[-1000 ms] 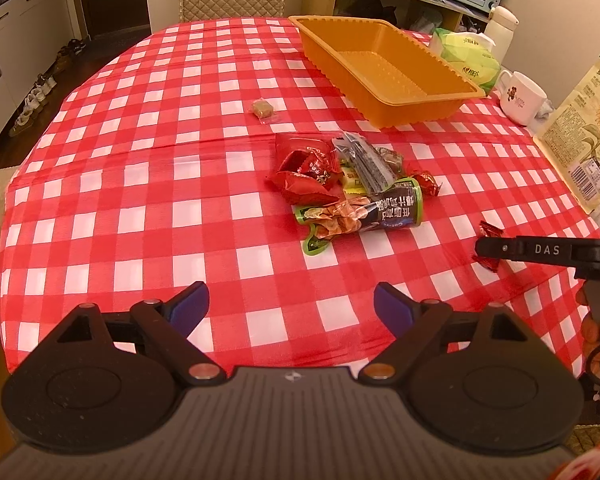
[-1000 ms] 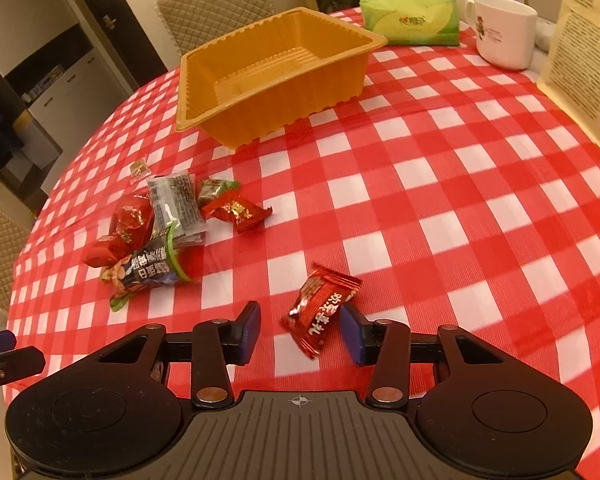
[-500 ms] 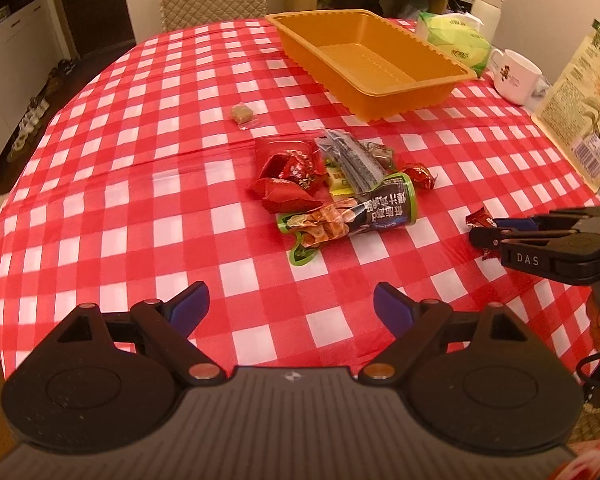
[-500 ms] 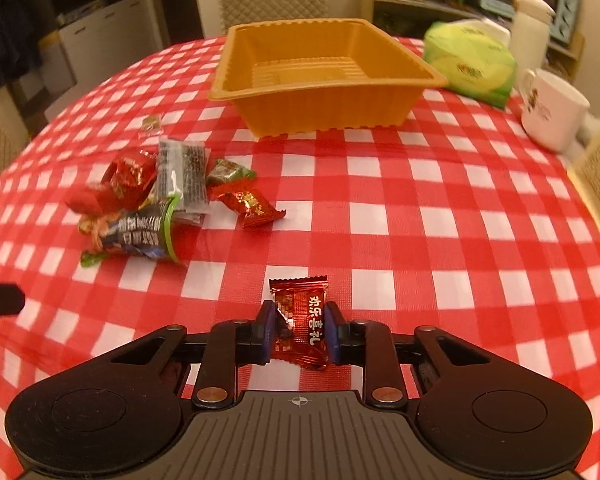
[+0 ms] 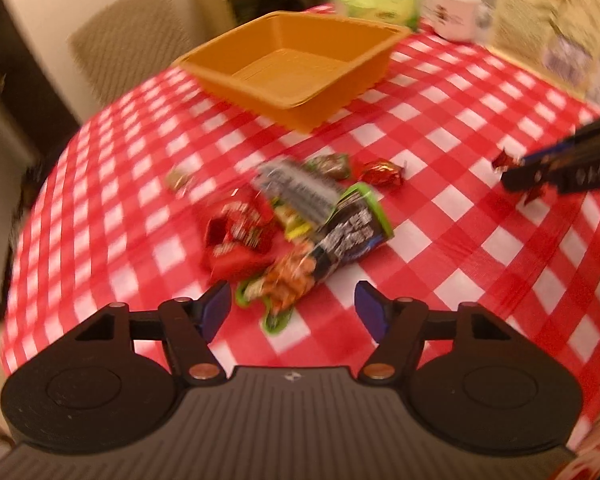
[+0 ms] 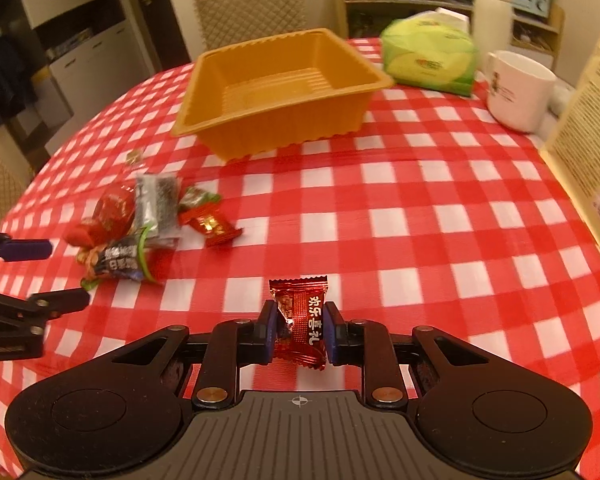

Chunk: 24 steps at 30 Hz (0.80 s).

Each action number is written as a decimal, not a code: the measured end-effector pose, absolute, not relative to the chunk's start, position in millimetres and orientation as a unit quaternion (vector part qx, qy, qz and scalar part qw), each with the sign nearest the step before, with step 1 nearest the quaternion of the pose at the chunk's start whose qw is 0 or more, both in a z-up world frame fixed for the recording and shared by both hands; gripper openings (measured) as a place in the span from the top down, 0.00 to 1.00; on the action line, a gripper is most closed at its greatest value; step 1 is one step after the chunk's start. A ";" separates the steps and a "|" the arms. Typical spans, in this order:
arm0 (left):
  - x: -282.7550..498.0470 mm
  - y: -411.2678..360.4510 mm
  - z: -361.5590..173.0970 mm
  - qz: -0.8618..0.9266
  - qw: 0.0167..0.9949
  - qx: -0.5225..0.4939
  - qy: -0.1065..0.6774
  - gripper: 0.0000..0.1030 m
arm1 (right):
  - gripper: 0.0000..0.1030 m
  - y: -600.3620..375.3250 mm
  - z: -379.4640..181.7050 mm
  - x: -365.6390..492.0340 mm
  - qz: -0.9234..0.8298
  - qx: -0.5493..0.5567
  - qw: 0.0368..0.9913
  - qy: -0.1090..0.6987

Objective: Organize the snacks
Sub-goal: 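Grasp the dark green snack stick with the left gripper while the right carries candy to tray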

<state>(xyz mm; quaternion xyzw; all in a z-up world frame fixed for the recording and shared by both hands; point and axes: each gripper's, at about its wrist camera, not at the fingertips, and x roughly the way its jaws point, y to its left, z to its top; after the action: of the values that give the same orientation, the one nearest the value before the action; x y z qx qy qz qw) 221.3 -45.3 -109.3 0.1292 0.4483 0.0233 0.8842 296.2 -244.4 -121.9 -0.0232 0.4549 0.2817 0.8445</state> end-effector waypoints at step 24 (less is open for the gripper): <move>250.6 -62.2 -121.5 -0.037 0.861 0.184 0.472 0.75 | 0.76 -293.0 -121.4 306.7 0.256 0.024 0.845 0.470</move>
<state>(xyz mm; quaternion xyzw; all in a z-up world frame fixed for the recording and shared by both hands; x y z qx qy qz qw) 250.6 -62.2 -121.5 0.1840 0.4723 -0.0371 0.8612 306.7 -293.0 -121.4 0.0243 0.4696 0.2563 0.8445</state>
